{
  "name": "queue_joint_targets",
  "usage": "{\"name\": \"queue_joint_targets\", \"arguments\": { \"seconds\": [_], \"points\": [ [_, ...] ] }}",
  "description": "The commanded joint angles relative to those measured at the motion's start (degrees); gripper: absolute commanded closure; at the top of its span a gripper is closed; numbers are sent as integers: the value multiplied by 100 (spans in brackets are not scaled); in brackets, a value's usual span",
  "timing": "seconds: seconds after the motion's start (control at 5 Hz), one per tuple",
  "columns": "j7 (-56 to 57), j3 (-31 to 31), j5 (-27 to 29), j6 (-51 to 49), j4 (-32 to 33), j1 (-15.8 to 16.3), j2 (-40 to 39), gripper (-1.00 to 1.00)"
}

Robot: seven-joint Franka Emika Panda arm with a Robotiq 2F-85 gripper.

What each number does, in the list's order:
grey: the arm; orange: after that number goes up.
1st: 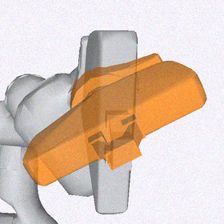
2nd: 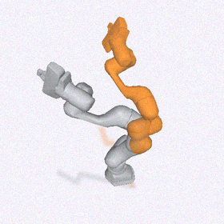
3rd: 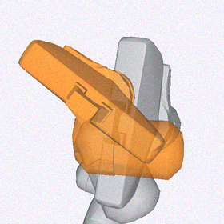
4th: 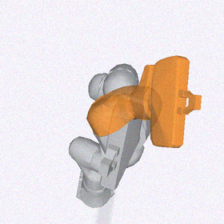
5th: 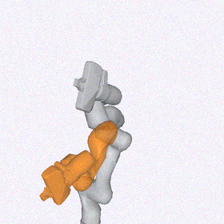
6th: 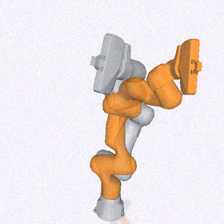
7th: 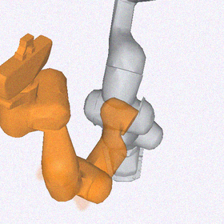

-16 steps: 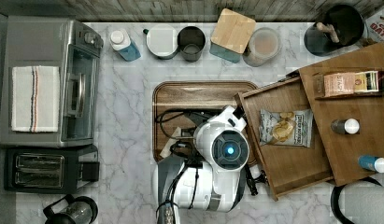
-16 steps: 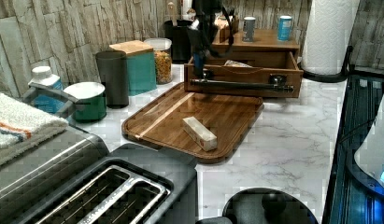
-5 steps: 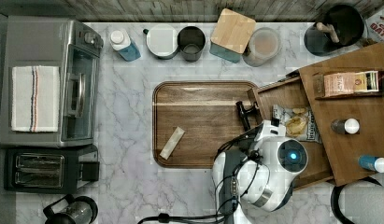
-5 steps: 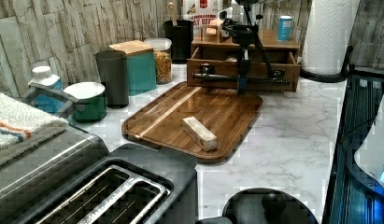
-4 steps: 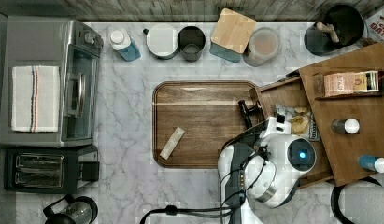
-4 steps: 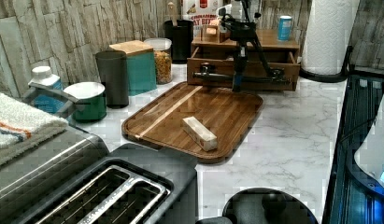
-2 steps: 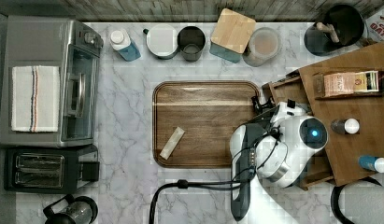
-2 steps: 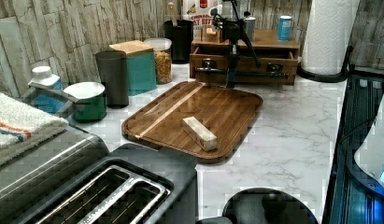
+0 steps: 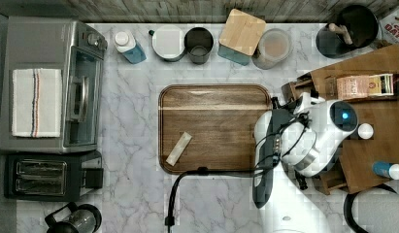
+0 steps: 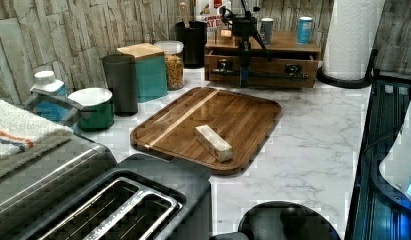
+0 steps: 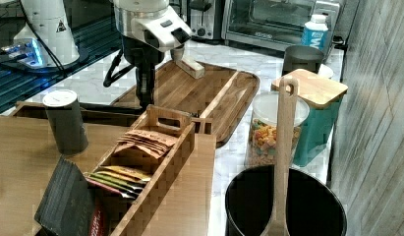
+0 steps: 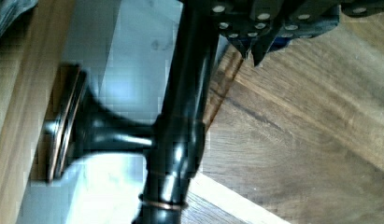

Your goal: Close the drawer.

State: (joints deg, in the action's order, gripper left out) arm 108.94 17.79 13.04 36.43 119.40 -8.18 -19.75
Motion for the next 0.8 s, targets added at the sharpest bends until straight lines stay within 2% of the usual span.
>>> {"name": "queue_joint_targets", "arguments": {
  "seconds": [0.2, 0.4, 0.6, 0.8],
  "points": [
    [1713, 658, -8, 236, -2714, -1119, -785, 100],
    [1436, 750, -8, 1095, -1958, -1008, -524, 100],
    [-340, 1310, -850, 1420, -722, -227, 261, 100],
    [-331, 1324, -843, 1421, -722, -215, 259, 100]
  ]
}}
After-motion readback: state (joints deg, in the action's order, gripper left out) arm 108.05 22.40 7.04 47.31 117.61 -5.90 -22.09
